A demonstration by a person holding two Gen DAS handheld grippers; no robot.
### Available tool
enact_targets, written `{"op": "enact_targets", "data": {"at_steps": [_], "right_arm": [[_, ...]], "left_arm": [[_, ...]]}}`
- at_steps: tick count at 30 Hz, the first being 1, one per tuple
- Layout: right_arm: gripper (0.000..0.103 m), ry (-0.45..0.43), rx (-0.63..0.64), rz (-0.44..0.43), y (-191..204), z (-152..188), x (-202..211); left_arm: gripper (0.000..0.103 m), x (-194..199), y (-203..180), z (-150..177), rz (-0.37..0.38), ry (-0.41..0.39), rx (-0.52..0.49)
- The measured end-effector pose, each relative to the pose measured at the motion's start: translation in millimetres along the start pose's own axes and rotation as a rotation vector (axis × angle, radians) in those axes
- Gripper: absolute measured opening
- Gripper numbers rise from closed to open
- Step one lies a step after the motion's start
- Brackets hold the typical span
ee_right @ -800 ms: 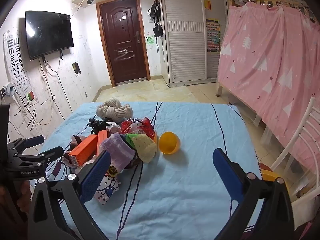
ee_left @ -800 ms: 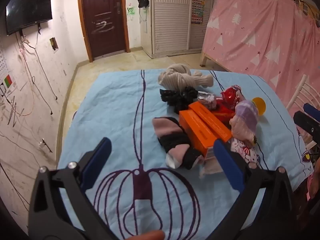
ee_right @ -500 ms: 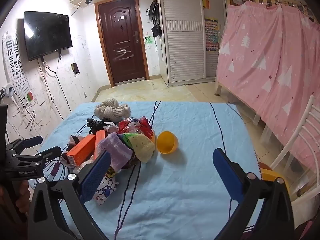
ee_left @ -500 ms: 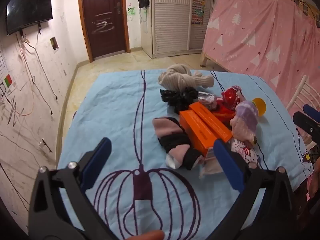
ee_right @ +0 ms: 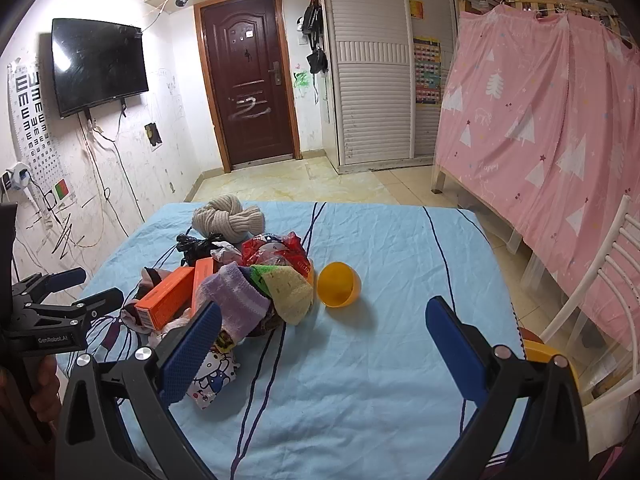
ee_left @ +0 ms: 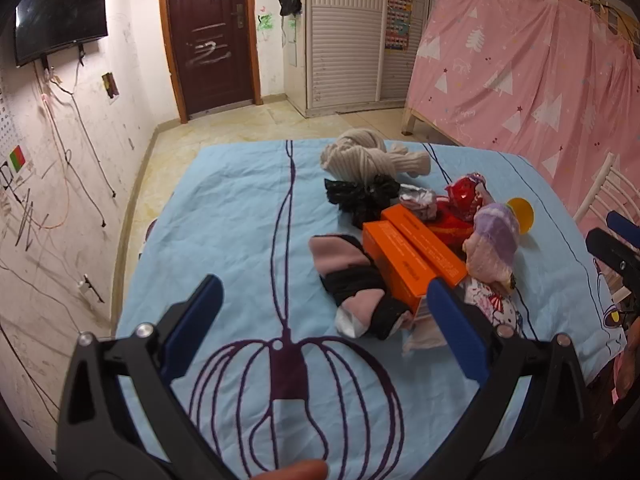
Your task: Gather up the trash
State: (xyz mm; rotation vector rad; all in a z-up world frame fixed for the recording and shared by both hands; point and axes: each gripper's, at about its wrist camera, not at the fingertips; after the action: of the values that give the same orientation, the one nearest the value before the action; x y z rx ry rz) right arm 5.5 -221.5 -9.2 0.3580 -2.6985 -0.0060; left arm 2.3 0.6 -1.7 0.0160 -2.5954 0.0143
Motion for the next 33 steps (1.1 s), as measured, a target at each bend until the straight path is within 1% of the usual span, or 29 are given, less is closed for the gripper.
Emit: {"op": "enact_targets", "data": {"at_steps": [33], "right_arm": [[0.095, -0.002, -0.005, -0.005, -0.4, 2.2, -1.0]], "left_arm": [[0.098, 1.6, 2.4, 1.2, 0.002, -0.001, 0.005]]}}
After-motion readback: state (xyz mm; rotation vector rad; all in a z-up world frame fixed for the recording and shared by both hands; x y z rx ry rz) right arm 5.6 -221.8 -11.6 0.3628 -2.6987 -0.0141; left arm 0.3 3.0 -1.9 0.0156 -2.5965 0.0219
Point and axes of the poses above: each gripper's, at about its wrist camera, not at the fingertips, and x roughly against the way its jaws point, y to its left, z to its underside, and after that the axes turned 14 degrees about -y, right-handed
